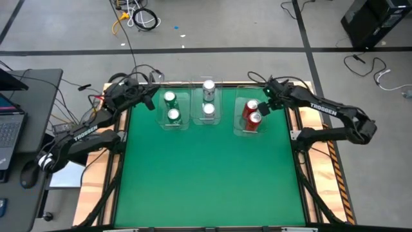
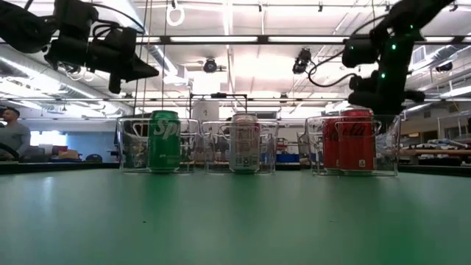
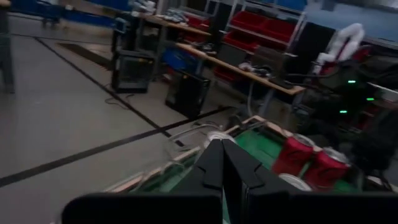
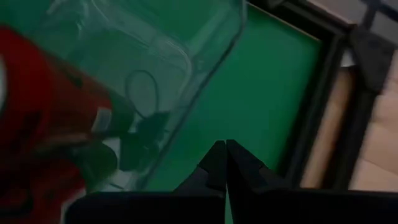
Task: Sort soda cans
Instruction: Adjust the right transparent bin
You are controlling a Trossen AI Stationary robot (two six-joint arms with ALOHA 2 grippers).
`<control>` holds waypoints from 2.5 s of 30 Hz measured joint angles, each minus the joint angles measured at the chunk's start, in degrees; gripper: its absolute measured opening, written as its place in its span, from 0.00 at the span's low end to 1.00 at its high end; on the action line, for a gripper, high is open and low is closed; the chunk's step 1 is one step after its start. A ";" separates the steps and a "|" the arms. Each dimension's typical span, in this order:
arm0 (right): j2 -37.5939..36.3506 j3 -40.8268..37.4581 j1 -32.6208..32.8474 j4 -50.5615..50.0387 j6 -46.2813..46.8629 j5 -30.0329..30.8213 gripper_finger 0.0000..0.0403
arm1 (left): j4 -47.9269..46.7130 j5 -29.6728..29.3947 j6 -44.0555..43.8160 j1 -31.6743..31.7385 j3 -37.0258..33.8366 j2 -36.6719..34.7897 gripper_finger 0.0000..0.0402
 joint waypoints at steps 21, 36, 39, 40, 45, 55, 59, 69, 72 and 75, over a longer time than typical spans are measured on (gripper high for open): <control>1.92 0.51 -2.51 19.64 -11.00 -9.16 0.00 | -4.06 -0.56 1.55 -1.45 -0.04 -0.08 0.00; 0.19 11.43 30.49 1.99 -15.67 -9.85 0.00 | -4.16 -0.82 3.05 -1.45 -0.04 -0.08 0.00; 3.23 11.43 36.16 2.92 -13.70 -9.88 0.00 | -4.20 -0.82 3.23 -1.45 -0.04 -0.08 0.00; 4.49 11.43 37.32 3.01 -12.97 -9.86 0.00 | -4.21 -0.82 3.60 -1.45 -0.04 -0.08 0.00; 11.84 11.43 39.44 5.32 -11.08 -8.38 0.00 | -4.38 -0.83 4.33 -1.45 -0.04 -0.08 0.00; 18.84 11.43 34.79 10.04 -14.25 -3.24 0.00 | -6.18 -0.85 4.33 -1.48 -0.04 -0.08 0.00; 18.93 11.43 31.94 12.87 -17.35 -2.36 0.00 | -6.26 -0.86 4.52 -1.98 -0.04 -0.08 0.00; 18.84 11.33 28.13 24.46 -26.52 -7.45 0.00 | -6.42 -0.84 6.04 -4.88 0.16 -0.08 0.00; 15.91 11.40 29.31 28.20 -28.05 -6.87 0.00 | -6.61 -0.34 7.64 -6.55 1.25 -0.05 0.00; 12.80 11.26 30.25 29.16 -28.52 -6.98 0.00 | -7.95 0.09 9.10 -8.67 2.60 -0.12 0.00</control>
